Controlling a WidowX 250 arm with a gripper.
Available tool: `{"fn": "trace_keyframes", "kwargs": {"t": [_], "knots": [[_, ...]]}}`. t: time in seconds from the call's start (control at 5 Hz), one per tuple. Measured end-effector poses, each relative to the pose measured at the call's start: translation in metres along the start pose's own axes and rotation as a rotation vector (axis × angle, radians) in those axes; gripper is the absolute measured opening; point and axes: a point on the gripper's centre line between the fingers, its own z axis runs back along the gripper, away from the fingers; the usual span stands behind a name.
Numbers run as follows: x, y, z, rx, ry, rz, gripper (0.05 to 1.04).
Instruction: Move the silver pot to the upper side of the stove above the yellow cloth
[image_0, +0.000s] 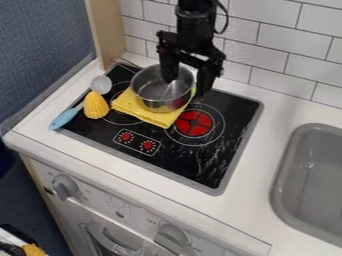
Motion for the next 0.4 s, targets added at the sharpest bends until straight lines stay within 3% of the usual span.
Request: {"fn": "trace_keyframes", "kwargs": {"t": [0.4], "knots": [[-0.0133,-0.0066,-0.0020,-0.032,0.024,-0.015,1.001]]}}
